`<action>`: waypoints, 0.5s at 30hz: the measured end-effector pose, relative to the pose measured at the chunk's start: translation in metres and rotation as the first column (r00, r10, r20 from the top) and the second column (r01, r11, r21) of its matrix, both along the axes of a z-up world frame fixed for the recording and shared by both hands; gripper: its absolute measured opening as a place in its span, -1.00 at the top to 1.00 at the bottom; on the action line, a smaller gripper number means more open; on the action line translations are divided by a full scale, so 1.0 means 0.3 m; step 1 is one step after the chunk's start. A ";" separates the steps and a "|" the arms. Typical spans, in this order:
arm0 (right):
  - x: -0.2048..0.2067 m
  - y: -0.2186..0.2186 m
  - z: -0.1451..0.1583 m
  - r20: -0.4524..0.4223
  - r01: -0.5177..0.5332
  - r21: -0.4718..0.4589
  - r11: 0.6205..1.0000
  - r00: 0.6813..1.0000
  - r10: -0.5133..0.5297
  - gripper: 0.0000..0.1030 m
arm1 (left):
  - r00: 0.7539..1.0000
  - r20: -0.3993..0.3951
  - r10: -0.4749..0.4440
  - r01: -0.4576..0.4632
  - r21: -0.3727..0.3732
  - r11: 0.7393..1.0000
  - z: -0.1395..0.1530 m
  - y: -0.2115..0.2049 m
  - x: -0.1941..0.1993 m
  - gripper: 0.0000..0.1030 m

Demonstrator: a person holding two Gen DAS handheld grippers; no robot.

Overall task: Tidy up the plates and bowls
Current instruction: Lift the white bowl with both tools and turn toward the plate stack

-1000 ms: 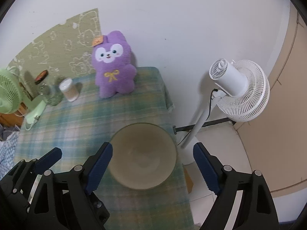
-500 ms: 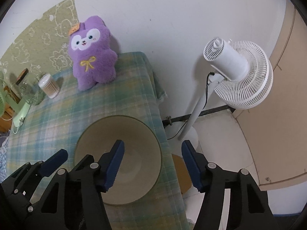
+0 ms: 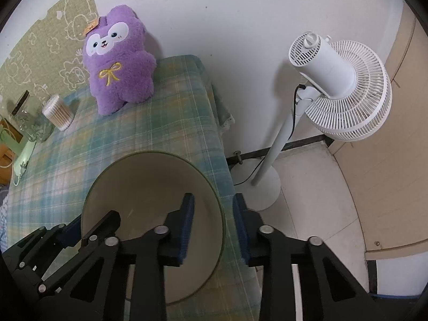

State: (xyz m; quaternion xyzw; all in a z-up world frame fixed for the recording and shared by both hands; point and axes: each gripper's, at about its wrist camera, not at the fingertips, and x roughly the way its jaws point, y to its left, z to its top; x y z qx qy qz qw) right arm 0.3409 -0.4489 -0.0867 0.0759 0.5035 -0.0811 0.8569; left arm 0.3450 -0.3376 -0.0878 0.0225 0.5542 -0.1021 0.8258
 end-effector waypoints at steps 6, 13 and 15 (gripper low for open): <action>0.013 0.001 -0.014 -0.010 -0.003 0.013 1.000 1.000 0.003 0.50 | 1.000 -0.018 -0.005 0.005 -0.001 1.000 -0.016 -0.002 0.011 0.75; 0.014 0.001 -0.016 -0.017 0.010 0.003 1.000 1.000 -0.010 0.59 | 1.000 -0.018 -0.007 0.007 -0.002 1.000 -0.021 -0.004 0.013 0.76; 0.012 0.003 -0.014 -0.022 0.012 -0.001 1.000 1.000 -0.012 0.59 | 1.000 -0.019 -0.011 0.011 -0.001 1.000 -0.020 -0.003 0.013 0.76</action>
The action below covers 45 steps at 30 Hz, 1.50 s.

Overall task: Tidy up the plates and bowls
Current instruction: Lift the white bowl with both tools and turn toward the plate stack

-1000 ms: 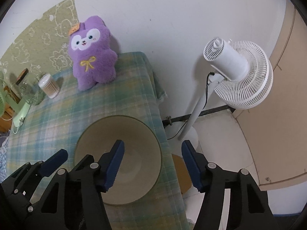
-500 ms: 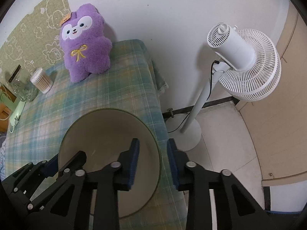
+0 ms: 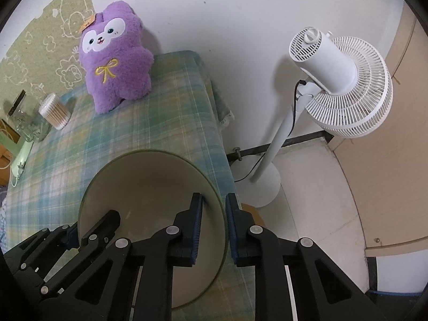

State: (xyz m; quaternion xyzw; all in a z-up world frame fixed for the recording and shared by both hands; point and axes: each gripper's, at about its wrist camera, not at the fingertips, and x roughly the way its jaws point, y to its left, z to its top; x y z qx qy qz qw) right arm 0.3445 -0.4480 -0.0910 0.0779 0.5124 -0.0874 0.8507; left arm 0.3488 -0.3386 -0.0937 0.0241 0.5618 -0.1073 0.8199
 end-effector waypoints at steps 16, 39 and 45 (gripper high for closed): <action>-0.087 0.078 0.101 0.023 -0.022 -0.007 1.000 0.999 0.022 0.59 | 0.999 0.032 0.021 -0.021 -0.008 1.000 0.097 0.072 -0.074 0.76; -0.299 0.363 0.297 0.093 -0.084 -0.037 0.996 0.992 0.087 0.59 | 0.990 0.113 0.089 -0.087 -0.022 0.996 0.296 0.345 -0.284 0.76; -0.364 0.462 0.334 0.104 -0.093 -0.049 0.994 0.990 0.098 0.59 | 0.987 0.119 0.107 -0.103 -0.038 0.994 0.330 0.439 -0.344 0.75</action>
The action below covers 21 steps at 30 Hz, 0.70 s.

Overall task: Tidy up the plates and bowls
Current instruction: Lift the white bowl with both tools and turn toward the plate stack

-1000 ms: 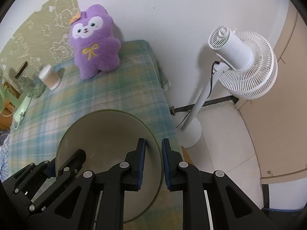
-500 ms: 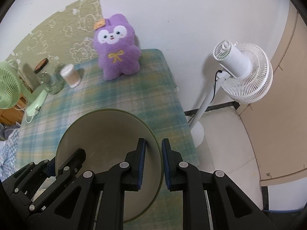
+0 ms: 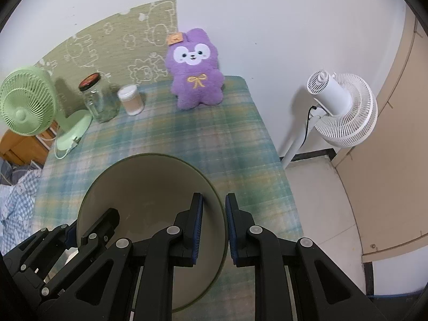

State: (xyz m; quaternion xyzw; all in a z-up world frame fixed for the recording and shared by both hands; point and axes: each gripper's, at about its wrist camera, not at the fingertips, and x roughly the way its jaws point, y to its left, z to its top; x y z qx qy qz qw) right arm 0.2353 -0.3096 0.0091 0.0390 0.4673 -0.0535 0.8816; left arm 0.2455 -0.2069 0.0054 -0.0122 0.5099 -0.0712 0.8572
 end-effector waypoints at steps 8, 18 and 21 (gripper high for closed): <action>-0.078 0.161 0.034 0.008 -0.023 0.000 1.000 1.000 0.023 0.59 | 1.000 0.008 0.028 -0.028 -0.004 1.000 0.038 0.160 -0.083 0.75; -0.141 0.396 0.045 0.008 -0.055 -0.005 0.998 0.998 0.055 0.59 | 0.998 0.009 0.054 -0.054 0.007 0.999 0.049 0.374 -0.162 0.74; -0.155 0.466 0.047 0.009 -0.066 -0.004 0.998 0.998 0.066 0.59 | 0.998 0.013 0.062 -0.062 0.011 0.998 0.051 0.443 -0.184 0.74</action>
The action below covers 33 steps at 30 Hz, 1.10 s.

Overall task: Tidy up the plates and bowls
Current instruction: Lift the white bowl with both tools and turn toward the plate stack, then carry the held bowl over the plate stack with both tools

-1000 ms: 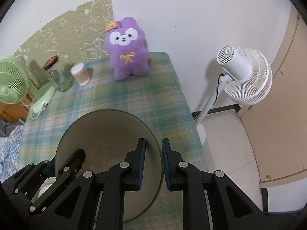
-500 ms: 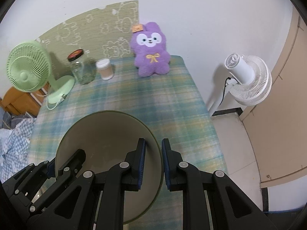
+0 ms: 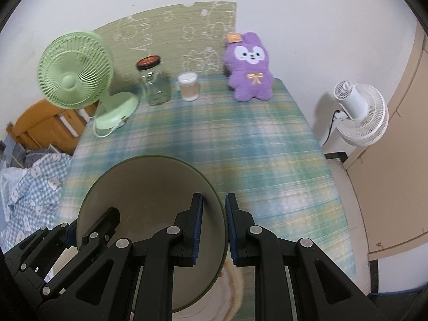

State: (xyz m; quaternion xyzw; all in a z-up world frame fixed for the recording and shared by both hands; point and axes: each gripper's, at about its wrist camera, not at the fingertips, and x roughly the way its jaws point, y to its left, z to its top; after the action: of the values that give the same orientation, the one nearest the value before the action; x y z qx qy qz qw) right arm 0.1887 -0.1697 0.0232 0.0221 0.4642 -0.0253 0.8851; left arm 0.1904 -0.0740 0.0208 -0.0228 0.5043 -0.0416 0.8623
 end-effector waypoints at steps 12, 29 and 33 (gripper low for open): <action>-0.067 0.245 -0.021 0.005 -0.010 -0.003 1.000 1.000 0.010 0.59 | 1.000 0.004 0.007 -0.007 0.008 1.000 -0.008 0.233 -0.054 0.73; -0.162 0.461 -0.116 -0.048 -0.025 -0.020 0.999 0.999 0.024 0.59 | 0.998 -0.058 0.005 -0.005 0.013 1.000 -0.100 0.437 -0.151 0.70; -0.172 0.492 -0.132 -0.065 -0.032 -0.017 0.999 0.997 0.030 0.59 | 0.998 -0.067 0.014 -0.014 0.013 1.000 -0.112 0.465 -0.164 0.70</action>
State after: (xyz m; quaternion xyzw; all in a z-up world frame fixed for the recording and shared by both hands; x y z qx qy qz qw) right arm 0.1372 -0.0222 -0.0163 0.0060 0.4926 -0.0165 0.8701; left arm 0.1412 0.0655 -0.0128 -0.0221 0.5331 -0.0315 0.8452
